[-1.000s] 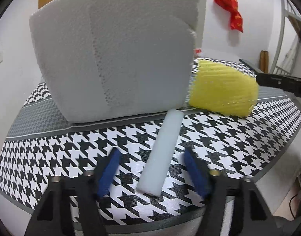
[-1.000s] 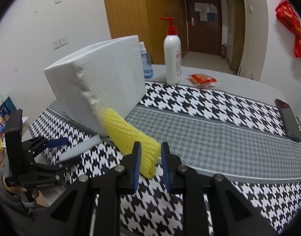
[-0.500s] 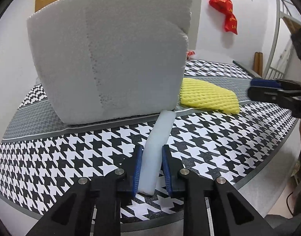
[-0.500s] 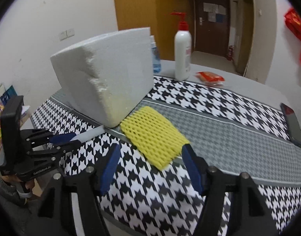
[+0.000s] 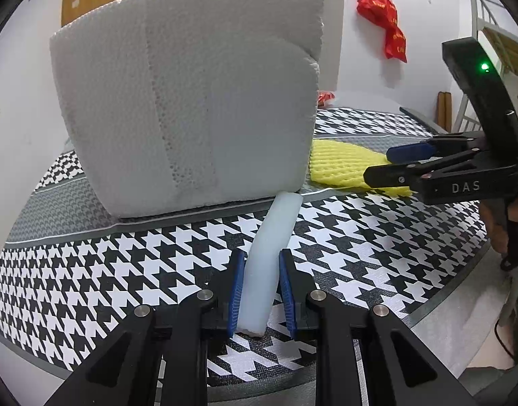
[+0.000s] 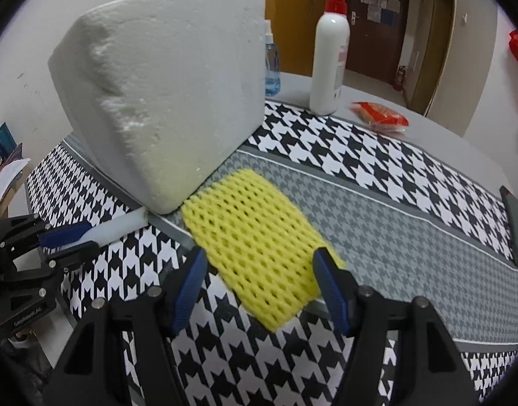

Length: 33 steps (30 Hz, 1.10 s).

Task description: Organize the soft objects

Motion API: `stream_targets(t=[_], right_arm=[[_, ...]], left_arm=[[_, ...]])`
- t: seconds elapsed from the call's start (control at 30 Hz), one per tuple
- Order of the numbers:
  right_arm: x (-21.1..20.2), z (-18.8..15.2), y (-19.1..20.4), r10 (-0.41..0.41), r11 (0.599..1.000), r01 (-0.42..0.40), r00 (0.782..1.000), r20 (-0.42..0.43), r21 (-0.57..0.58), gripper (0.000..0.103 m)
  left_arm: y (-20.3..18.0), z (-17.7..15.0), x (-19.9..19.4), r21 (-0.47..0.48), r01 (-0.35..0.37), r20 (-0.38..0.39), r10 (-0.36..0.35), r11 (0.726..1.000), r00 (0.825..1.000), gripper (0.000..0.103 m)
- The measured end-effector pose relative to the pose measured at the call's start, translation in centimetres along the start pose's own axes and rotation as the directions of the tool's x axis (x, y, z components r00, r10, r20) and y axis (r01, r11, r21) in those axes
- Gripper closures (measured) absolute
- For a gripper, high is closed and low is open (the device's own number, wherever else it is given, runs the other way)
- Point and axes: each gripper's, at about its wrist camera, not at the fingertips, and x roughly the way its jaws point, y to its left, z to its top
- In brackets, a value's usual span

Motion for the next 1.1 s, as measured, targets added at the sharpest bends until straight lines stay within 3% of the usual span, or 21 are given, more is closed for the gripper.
stream_targets(t=[0.1,0.2,0.3,0.37,0.43,0.53,0.8,1.1], right_arm=[[0.3,0.0,0.2,-0.016,1.000,0.015,1.000,-0.009,-0.021,0.036],[0.4,0.0,0.3,-0.038,0.998,0.036,0.999,-0.025,-0.044,0.045],[0.5,-0.2,0.9,-0.058,0.995,0.055,0.998,-0.039,-0.082,0.046],[0.5,-0.2,1.2,-0.078,0.993,0.074,0.996,-0.038,-0.088,0.052],[0.4,-0.2,0.9,-0.114,0.990,0.111,0.993,-0.034,-0.083,0.071],[-0.1,-0.3,0.3,-0.104,0.994,0.103,0.994,-0.026,-0.046,0.080],[-3.6,-1.7,-1.0,0.005,0.994,-0.012,0.998,0.067,0.108,0.081],[-7.5,-2.8,0.1,0.050,0.989,-0.073,0.982,0.180,0.127,0.081]], left_arm=[[-0.1,0.0,0.1,0.002,0.000,0.001,0.000,1.000,1.000,0.080],[0.1,0.0,0.0,-0.008,0.009,0.001,-0.009,1.000,1.000,0.080],[0.2,0.0,0.0,-0.011,0.011,0.002,-0.011,1.000,1.000,0.080],[0.2,0.0,0.0,-0.011,0.010,0.002,-0.010,1.000,1.000,0.080],[0.2,0.0,0.0,-0.013,0.012,0.002,-0.012,1.000,1.000,0.080],[0.1,-0.1,0.1,-0.015,0.009,0.002,-0.009,1.000,1.000,0.080],[0.4,0.6,-0.9,-0.020,0.011,0.025,-0.010,1.000,1.000,0.082],[0.0,1.6,-3.6,-0.011,0.019,0.080,-0.018,1.000,0.997,0.082]])
